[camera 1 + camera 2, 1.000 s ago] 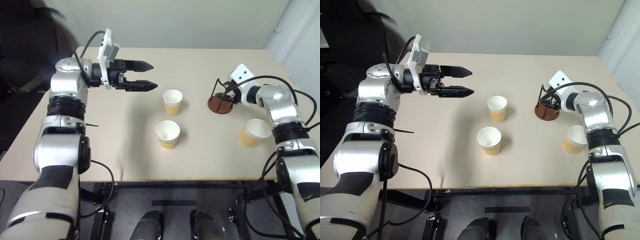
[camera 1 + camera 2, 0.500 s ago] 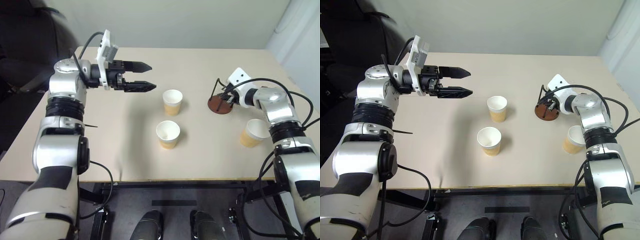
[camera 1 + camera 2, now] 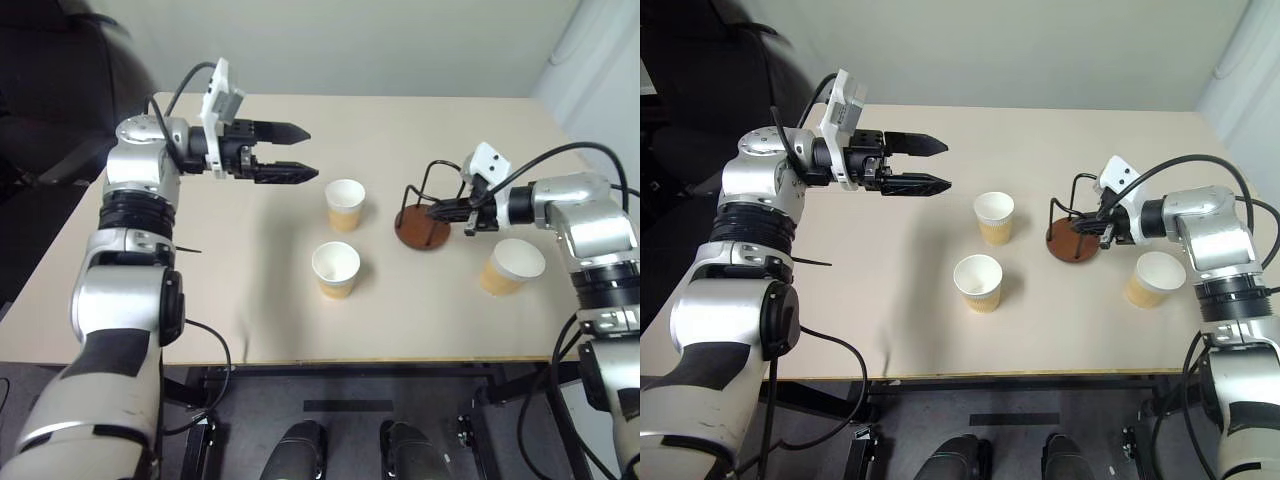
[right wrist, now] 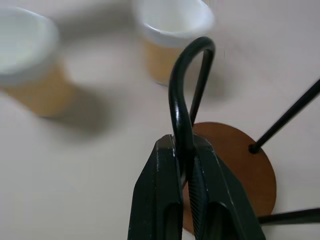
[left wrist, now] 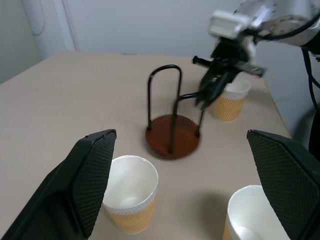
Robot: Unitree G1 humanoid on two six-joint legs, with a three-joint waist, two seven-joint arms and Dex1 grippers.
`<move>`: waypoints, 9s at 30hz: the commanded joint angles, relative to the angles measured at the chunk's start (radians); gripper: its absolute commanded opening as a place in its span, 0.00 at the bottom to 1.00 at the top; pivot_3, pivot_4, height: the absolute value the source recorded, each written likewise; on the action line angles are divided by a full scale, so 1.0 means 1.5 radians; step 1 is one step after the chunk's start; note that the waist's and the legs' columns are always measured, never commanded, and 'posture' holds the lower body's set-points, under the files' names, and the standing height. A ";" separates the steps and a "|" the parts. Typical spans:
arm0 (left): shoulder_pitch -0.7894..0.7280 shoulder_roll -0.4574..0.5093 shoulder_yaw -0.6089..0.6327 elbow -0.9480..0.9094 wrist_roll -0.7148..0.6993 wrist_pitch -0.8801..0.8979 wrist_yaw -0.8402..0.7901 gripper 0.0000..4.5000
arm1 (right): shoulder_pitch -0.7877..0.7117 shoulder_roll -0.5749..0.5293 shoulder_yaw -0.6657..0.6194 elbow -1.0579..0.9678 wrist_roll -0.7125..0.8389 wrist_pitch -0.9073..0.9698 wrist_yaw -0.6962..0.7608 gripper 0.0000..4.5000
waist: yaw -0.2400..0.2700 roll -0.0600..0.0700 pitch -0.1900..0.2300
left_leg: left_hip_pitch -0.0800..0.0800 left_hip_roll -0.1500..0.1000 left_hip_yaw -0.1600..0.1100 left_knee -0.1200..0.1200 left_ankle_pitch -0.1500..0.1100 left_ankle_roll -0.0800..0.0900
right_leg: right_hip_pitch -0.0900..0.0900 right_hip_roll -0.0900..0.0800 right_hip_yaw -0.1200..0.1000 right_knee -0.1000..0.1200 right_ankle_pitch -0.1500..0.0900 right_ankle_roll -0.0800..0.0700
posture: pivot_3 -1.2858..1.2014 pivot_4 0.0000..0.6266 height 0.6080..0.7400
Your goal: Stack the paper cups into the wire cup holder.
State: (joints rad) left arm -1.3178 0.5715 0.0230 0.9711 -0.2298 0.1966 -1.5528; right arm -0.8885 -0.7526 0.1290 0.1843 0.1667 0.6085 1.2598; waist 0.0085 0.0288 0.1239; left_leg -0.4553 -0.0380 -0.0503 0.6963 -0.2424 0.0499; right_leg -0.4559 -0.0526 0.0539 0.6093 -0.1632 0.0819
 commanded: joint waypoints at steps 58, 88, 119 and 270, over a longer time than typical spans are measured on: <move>0.104 0.185 -0.306 -0.293 -0.259 0.094 -0.041 1.00 | 0.040 0.016 0.074 -0.087 0.024 -0.015 -0.008 0.01 | -0.002 0.000 0.000 | 0.001 0.000 0.000 0.002 0.001 0.000 | 0.001 0.000 0.000 0.001 0.000 0.000 | 0.52 0.24 1.00; 0.073 0.163 -0.310 -0.257 -0.254 0.103 -0.041 1.00 | 0.046 -0.020 0.039 -0.114 0.036 0.027 -0.020 0.77 | -0.002 0.000 0.000 | 0.001 0.000 0.000 0.002 0.002 0.000 | 0.002 0.000 0.000 0.001 -0.001 -0.001 | 0.52 0.24 1.00; -0.067 0.013 -0.296 0.183 0.290 -0.562 0.212 1.00 | 0.044 -0.131 -0.120 -0.220 0.154 0.139 -0.111 0.77 | 0.005 -0.001 0.001 | 0.000 -0.001 0.000 0.001 0.000 0.001 | 0.000 0.000 0.001 0.000 0.001 0.002 | 0.52 0.24 1.00; -0.220 -0.102 -0.297 0.080 -0.121 -0.142 -0.041 0.99 | 0.228 -0.383 -0.136 -0.244 0.150 0.050 -0.010 0.78 | 0.012 -0.002 0.001 | 0.002 -0.001 0.007 0.008 -0.004 0.008 | 0.005 -0.002 0.003 0.001 -0.001 0.011 | 0.52 0.24 1.00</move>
State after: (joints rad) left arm -1.6472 0.4015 -0.4030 1.1585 -0.3781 -0.0335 -1.5855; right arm -0.5381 -1.3158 -0.0786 -0.1830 0.4193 0.7138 1.2486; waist 0.0272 0.0262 0.1255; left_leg -0.4520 -0.0390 -0.0403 0.7090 -0.2483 0.0622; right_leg -0.4486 -0.0562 0.0590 0.6110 -0.1652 0.0990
